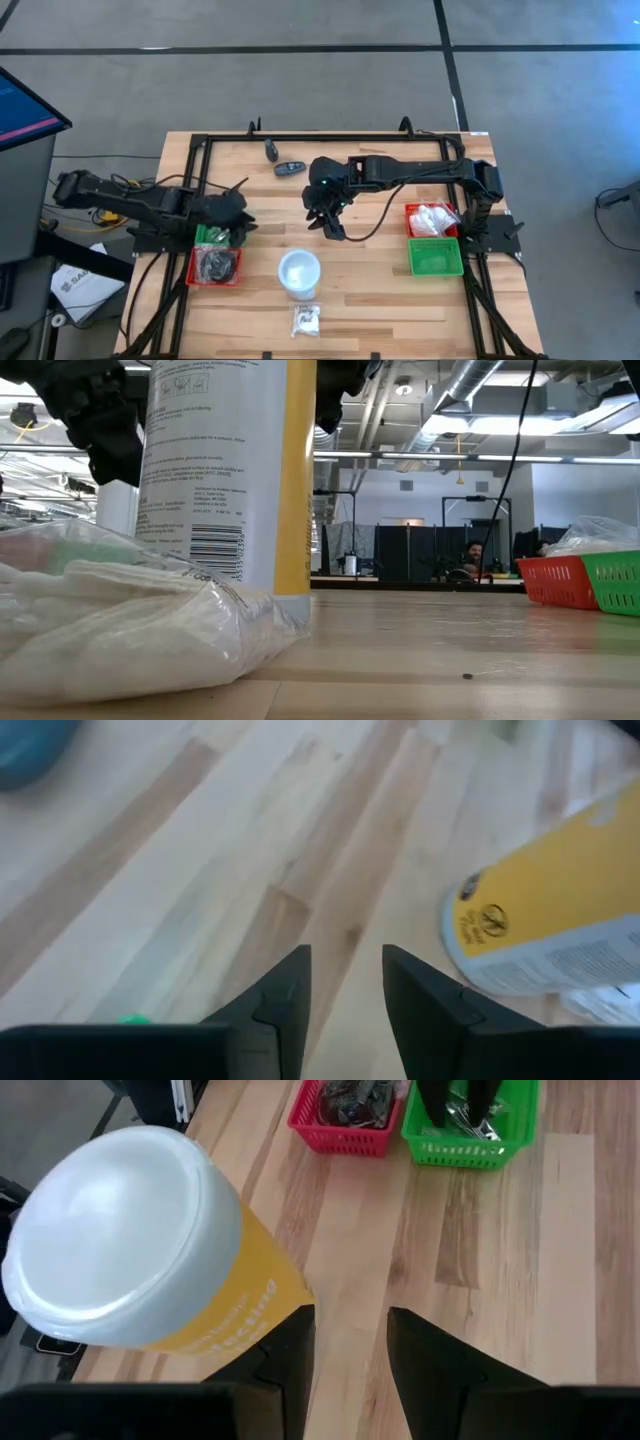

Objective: Pick & Place Travel size toiletries
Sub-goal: Put the bottom gray deodorant into the right green bin

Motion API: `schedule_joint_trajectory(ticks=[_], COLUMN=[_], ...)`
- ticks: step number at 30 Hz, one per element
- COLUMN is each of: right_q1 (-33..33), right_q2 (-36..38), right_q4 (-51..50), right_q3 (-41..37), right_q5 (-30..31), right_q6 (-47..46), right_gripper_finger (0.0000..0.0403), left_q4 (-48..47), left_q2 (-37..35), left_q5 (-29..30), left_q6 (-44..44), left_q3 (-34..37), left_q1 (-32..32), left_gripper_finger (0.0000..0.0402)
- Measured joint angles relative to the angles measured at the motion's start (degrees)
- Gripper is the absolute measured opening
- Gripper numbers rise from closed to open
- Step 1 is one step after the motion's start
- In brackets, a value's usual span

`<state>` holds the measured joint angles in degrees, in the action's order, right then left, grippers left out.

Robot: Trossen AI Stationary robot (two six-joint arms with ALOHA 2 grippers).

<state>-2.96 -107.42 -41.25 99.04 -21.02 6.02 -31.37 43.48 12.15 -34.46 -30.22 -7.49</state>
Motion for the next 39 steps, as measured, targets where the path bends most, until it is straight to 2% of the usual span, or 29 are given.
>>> schedule_joint_trajectory(ticks=[8,19,31,39], right_q1=[-1.6,-4.8,-11.4,-17.2], right_q2=[0.0,0.0,0.0,-0.7], right_q4=[-2.0,-7.2,-4.5,1.4], right_q3=[0.0,0.0,0.0,0.0], right_q5=[0.0,-0.1,0.1,0.1], right_q6=[0.0,-0.5,0.3,-3.5], right_gripper_finger=[0.0118,0.0118,0.0118,0.0118], left_q4=[5.8,9.3,10.2,11.4], left_q2=[0.0,0.0,0.1,0.1], left_q5=[0.2,4.9,10.5,10.8], left_q6=[0.0,0.2,0.2,0.2], left_q3=[0.0,0.0,0.0,0.0], left_q1=[-4.1,-5.4,-5.4,-5.4], left_gripper_finger=[0.0118,0.0116,0.0116,0.0116])
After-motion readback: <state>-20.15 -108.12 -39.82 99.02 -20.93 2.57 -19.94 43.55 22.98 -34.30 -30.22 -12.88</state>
